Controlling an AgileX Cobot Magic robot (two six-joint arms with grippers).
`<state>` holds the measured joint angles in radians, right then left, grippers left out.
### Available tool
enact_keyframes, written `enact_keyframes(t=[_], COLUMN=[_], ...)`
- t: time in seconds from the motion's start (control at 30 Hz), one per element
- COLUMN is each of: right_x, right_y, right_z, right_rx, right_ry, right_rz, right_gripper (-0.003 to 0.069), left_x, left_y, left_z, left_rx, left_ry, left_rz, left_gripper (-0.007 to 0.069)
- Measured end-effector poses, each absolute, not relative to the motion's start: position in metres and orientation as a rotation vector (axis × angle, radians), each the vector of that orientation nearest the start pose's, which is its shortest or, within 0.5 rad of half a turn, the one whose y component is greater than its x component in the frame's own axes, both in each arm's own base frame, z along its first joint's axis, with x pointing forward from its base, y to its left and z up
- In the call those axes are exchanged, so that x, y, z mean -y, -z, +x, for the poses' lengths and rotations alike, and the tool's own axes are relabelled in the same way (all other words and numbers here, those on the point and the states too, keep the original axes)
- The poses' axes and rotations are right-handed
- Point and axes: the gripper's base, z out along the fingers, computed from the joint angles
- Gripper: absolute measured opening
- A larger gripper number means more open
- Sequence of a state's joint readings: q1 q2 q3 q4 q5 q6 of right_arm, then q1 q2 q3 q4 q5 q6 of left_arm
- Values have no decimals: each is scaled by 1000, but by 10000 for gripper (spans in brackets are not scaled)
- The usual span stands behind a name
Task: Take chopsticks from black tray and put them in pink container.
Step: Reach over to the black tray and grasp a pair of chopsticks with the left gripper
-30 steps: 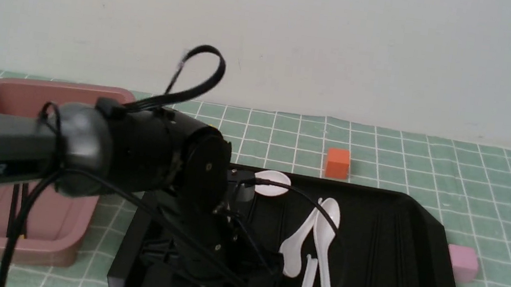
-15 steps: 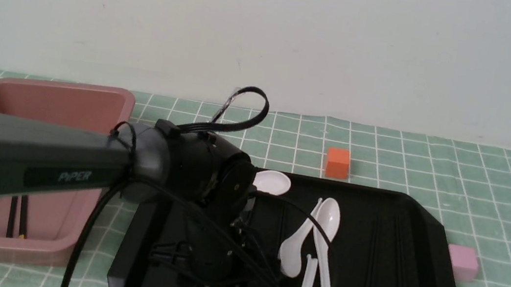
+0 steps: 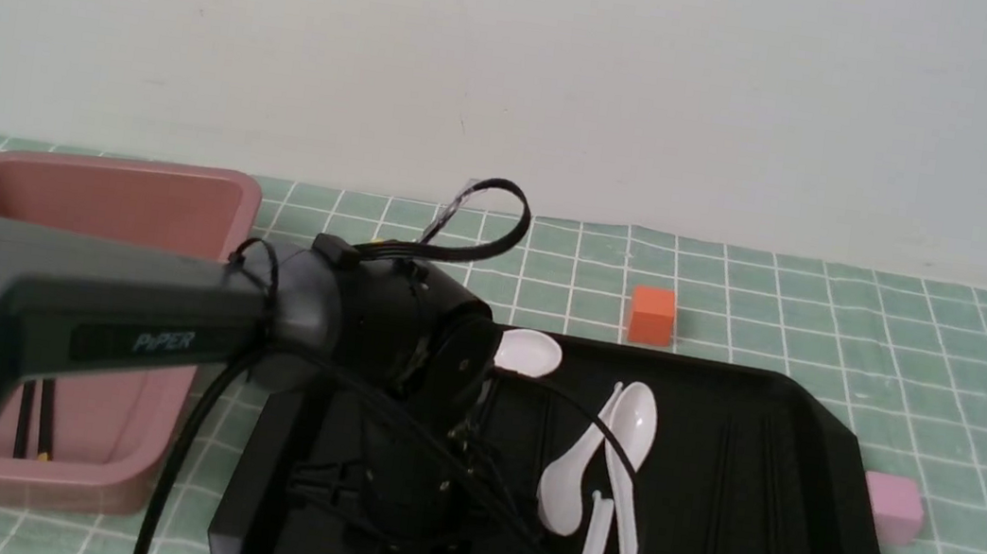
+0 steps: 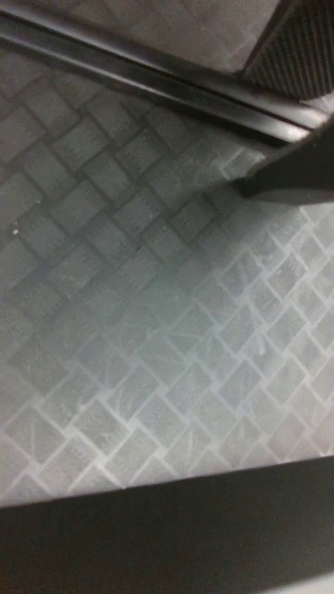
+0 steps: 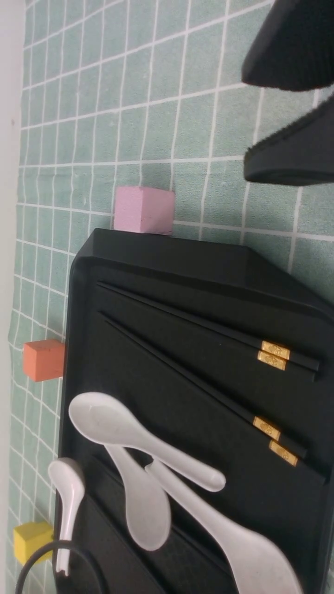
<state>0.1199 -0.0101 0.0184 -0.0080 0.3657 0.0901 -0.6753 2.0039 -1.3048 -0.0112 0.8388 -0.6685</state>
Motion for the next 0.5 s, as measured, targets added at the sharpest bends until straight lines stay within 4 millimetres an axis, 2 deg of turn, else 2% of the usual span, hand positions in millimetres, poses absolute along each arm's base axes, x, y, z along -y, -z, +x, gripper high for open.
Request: enact_keyframes(t=[0.13, 0.27, 0.3, 0.4, 0.47, 0.5], right_x=[-6, -6, -6, -6, -6, -6], right_y=[-175, -175, -175, -175, -175, -175], right_z=[52, 52, 52, 52, 52, 52], right_rx=[-1860, -1860, -1860, -1860, -1860, -1860], right_ry=[-138, -138, -138, -138, -138, -138], right_rz=[-33, -33, -33, -33, -33, -33], right_gripper=[240, 240, 240, 240, 240, 240], left_x=[240, 237, 235, 226, 212, 206], left_y=[-148, -161, -171, -223, -259, -266], left_z=[297, 293, 290, 280, 273, 273], left_rx=[-3057, -3048, -3040, -2945, -2869, -2856], left_ry=[125, 153, 171, 280, 336, 338], left_rz=[-6, -27, -43, -84, -108, -120], left_gripper=[97, 102, 102, 102, 102, 102])
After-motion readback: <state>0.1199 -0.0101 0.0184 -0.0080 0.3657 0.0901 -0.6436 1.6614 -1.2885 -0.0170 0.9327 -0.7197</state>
